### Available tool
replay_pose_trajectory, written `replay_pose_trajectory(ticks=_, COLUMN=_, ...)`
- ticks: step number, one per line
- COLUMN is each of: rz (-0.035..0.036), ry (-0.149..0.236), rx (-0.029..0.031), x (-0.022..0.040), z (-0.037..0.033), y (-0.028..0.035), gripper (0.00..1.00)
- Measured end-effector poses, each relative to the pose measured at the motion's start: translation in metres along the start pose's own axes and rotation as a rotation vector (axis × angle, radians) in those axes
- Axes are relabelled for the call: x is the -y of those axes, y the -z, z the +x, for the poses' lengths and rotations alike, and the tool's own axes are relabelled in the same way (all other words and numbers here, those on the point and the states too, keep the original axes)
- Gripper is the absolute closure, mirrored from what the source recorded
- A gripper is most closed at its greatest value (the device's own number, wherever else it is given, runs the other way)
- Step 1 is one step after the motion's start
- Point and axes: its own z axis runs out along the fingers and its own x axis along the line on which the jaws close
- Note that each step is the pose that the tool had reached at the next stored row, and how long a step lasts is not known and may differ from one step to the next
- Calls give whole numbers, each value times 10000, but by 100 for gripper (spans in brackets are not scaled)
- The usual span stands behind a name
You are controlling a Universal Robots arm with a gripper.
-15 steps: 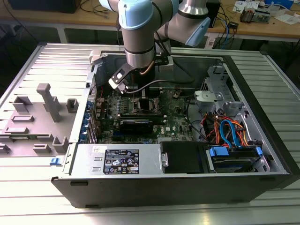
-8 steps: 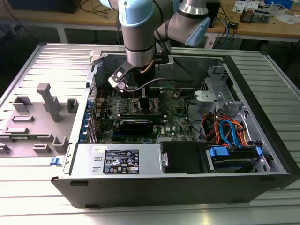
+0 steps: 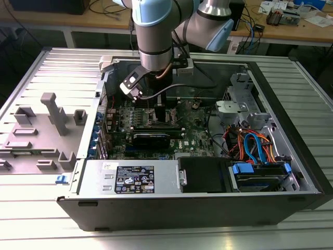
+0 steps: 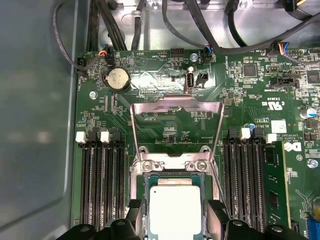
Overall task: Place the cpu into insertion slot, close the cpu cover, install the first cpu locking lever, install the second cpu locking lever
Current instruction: 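Place the cpu into insertion slot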
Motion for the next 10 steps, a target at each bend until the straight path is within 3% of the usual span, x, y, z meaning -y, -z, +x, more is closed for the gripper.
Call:
replay_pose_trajectory(ticks=4, rz=52, ry=0, rx=2, x=-19, z=0, y=77, gripper=39)
replay_pose_trajectory(ticks=5, rz=103, ry=-1, rx=3, x=-32, z=0, y=94, gripper=45)
replay_pose_trajectory(ticks=6, rz=148, ry=0, rx=2, x=-42, z=1, y=102, gripper=45)
replay_pose_trajectory(ticks=8, rz=294, ry=0, rx=3, x=-65, z=0, y=116, gripper=58)
replay_pose_trajectory(ticks=10, rz=350, ry=-2, rx=3, x=-77, z=0, y=115, gripper=64)
